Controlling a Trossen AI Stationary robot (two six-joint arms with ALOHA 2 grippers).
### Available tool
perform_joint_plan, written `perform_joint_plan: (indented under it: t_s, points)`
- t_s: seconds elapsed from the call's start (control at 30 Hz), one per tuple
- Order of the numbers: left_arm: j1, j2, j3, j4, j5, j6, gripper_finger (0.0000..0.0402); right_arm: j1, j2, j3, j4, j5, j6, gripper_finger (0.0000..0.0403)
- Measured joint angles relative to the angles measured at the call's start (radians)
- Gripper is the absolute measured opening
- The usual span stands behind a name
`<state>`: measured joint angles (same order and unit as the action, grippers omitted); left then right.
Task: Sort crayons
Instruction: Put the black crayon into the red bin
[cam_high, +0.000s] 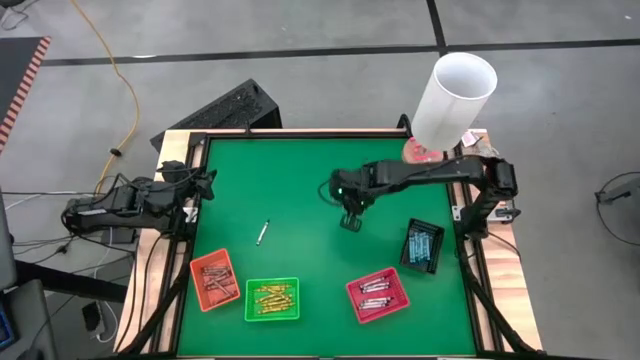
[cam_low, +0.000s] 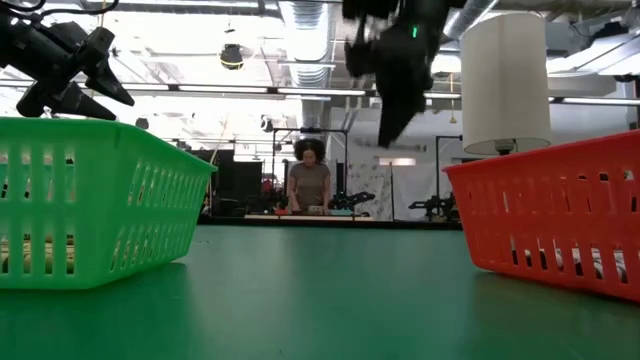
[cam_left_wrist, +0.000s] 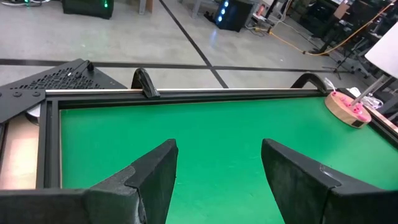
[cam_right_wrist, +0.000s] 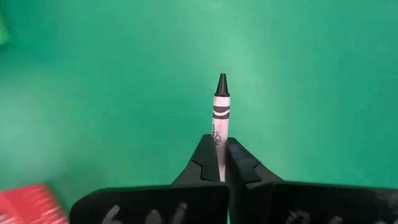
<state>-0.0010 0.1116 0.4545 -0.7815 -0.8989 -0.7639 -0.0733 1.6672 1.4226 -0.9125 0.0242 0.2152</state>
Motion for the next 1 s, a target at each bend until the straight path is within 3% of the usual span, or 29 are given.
perform_joint_plan:
  t_s: [0.23,0.43,0.6,0.8,1.0]
  points:
    - [0.0,0.0,0.0,0.0,0.0,0.0,0.0223,0.239,0.0,0.084,-0.124,0.0,0.153,0.0001]
    - [0.0,0.0,0.0,0.0,0.0,0.0,0.0223,0.437,0.002,0.089,-0.191,0.006,0.398,0.0001]
    - [0.0,0.0,0.0,0.0,-0.001,0.0,0.0223,0.581,0.003,0.089,-0.186,0.072,0.56,0.0001]
    - [0.0,0.0,0.0,0.0,-0.001,0.0,0.0223,0.688,0.021,0.089,-0.177,0.207,0.652,0.0002]
    - [0.0,0.0,0.0,0.0,-0.002,0.0,0.0223,0.732,0.096,0.089,-0.175,0.216,0.644,0.0002]
